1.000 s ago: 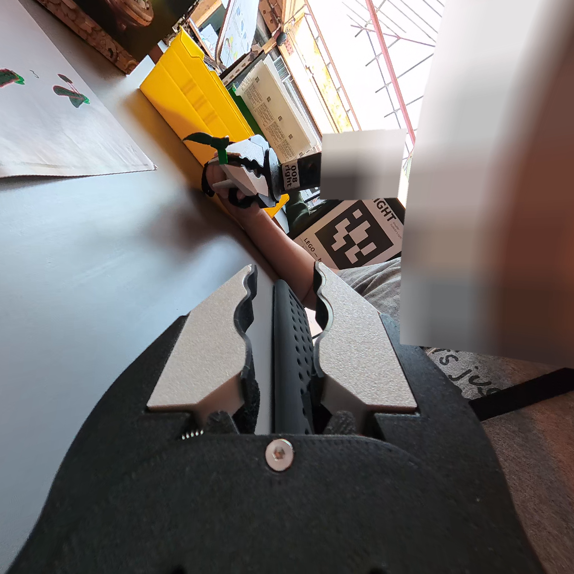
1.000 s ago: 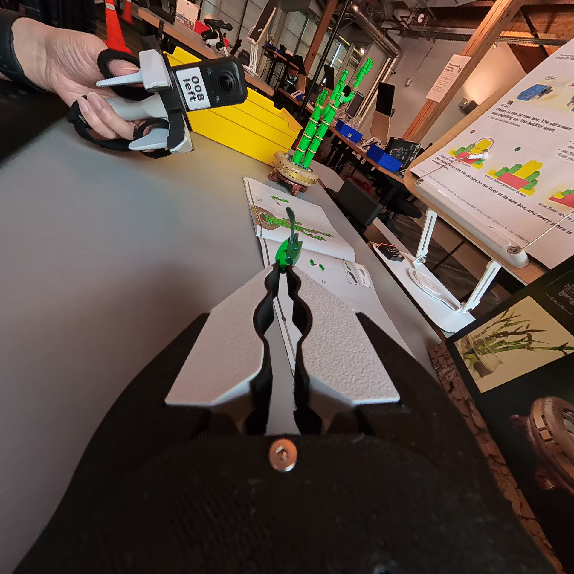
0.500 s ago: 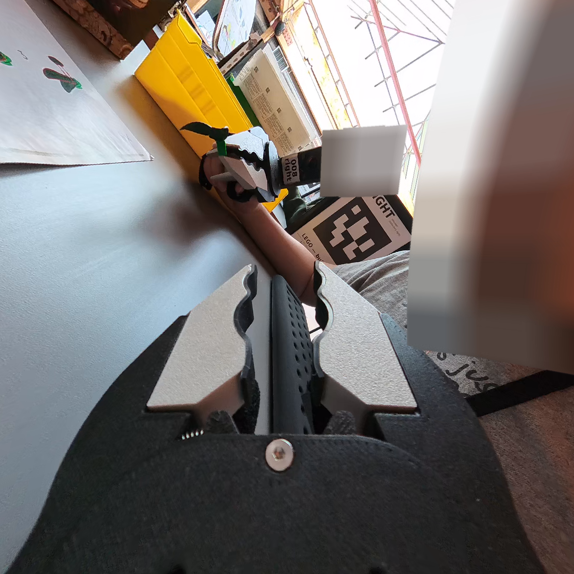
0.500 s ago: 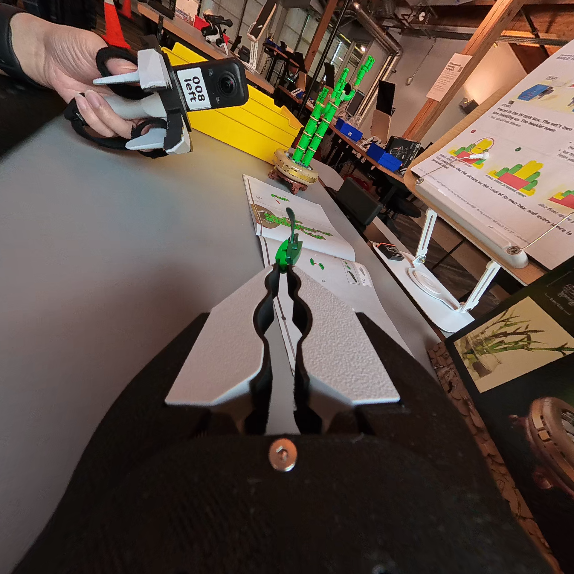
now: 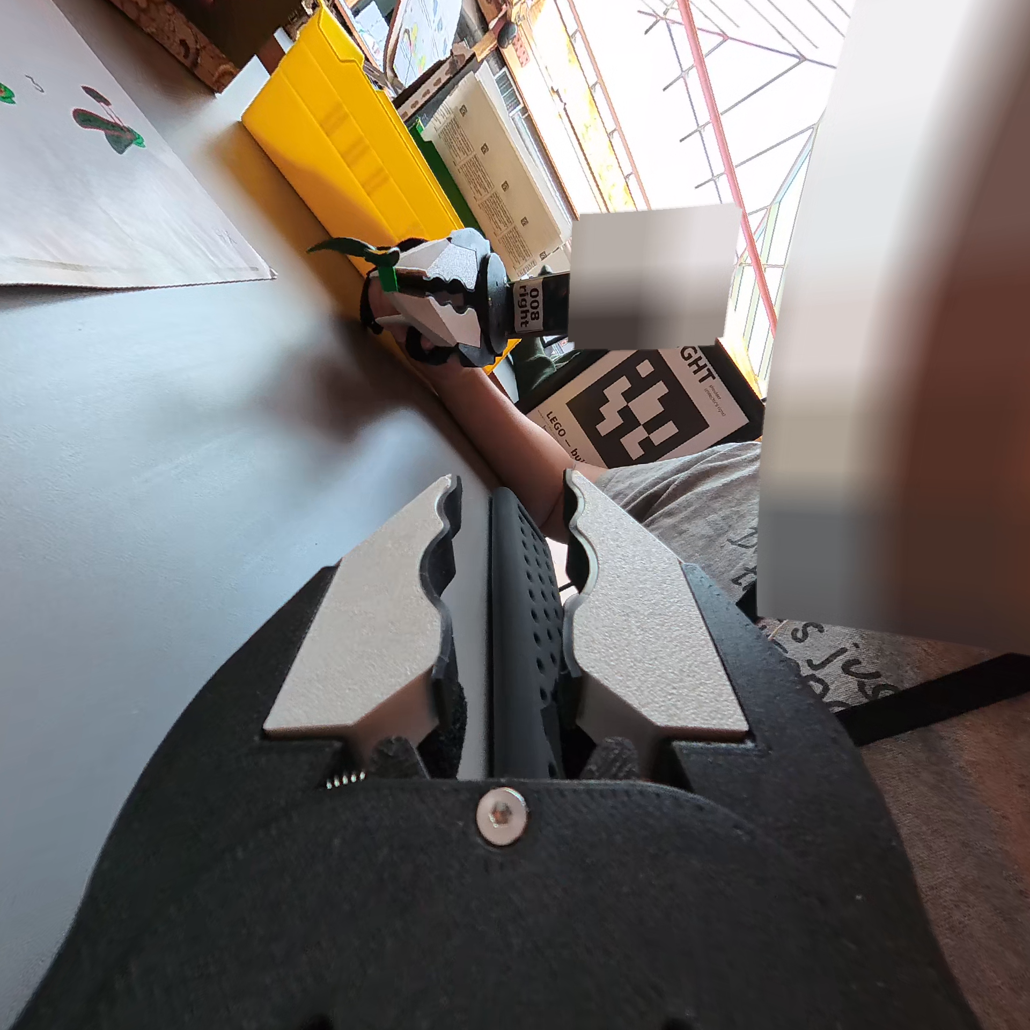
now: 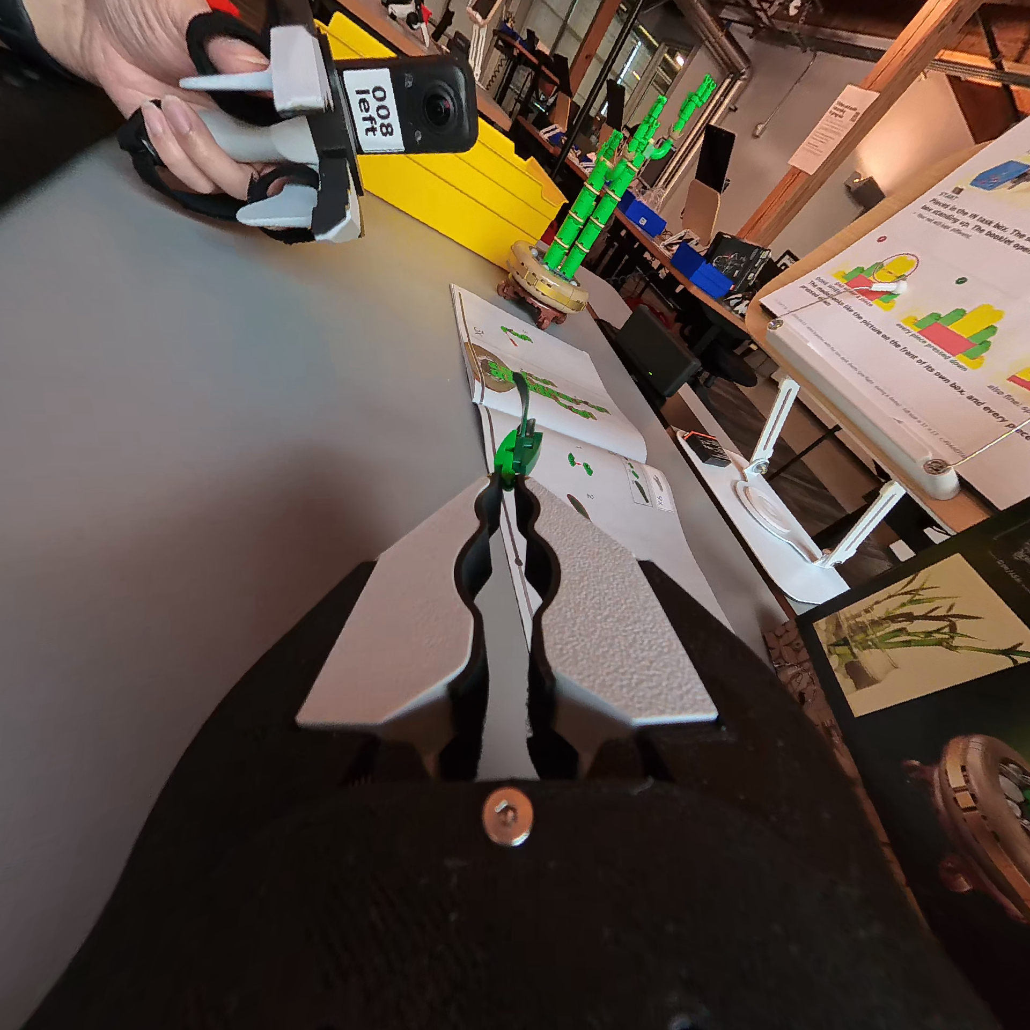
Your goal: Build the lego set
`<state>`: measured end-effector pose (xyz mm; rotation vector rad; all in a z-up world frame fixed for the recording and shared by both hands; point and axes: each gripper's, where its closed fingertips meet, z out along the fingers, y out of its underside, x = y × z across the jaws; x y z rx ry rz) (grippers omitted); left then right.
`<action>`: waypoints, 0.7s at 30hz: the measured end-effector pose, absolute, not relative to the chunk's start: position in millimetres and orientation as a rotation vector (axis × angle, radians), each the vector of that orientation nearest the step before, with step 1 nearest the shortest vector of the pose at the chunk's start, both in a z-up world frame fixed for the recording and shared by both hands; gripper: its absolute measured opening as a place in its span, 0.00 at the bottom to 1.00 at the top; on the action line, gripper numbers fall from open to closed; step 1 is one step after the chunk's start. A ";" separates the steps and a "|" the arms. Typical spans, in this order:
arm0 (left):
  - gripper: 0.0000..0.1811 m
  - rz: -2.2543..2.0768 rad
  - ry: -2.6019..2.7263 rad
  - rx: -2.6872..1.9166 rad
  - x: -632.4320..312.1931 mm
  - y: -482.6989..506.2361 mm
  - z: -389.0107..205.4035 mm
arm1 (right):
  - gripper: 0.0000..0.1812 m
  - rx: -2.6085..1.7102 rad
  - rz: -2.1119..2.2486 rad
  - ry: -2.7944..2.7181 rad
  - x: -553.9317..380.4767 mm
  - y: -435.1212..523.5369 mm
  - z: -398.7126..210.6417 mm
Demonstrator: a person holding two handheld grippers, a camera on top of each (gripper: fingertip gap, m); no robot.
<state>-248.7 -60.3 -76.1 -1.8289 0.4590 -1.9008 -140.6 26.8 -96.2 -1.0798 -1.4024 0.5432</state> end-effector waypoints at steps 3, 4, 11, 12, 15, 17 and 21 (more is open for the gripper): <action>0.19 -1.897 0.450 -1.836 -249.6 -58.5 -78.1 | 0.01 -1.084 0.552 -1.391 -140.0 27.8 -94.8; 0.19 -1.893 0.447 -1.839 -250.1 -57.8 -79.0 | 0.01 -1.086 0.554 -1.388 -139.8 28.1 -94.4; 0.19 -1.866 0.454 -1.857 -250.1 -54.4 -84.0 | 0.01 -1.081 0.557 -1.377 -139.1 28.2 -93.0; 0.19 -1.864 0.458 -1.856 -250.0 -54.5 -84.2 | 0.01 -1.077 0.555 -1.380 -139.2 27.7 -93.1; 0.19 -1.848 0.467 -1.856 -250.0 -54.1 -85.0 | 0.01 -1.069 0.554 -1.383 -139.2 26.5 -93.0; 0.19 -1.827 0.471 -1.858 -251.1 -53.0 -86.0 | 0.01 -1.066 0.562 -1.378 -138.8 25.8 -92.0; 0.18 -1.778 0.472 -1.844 -256.0 -49.7 -84.0 | 0.01 -1.062 0.574 -1.372 -138.1 24.8 -90.5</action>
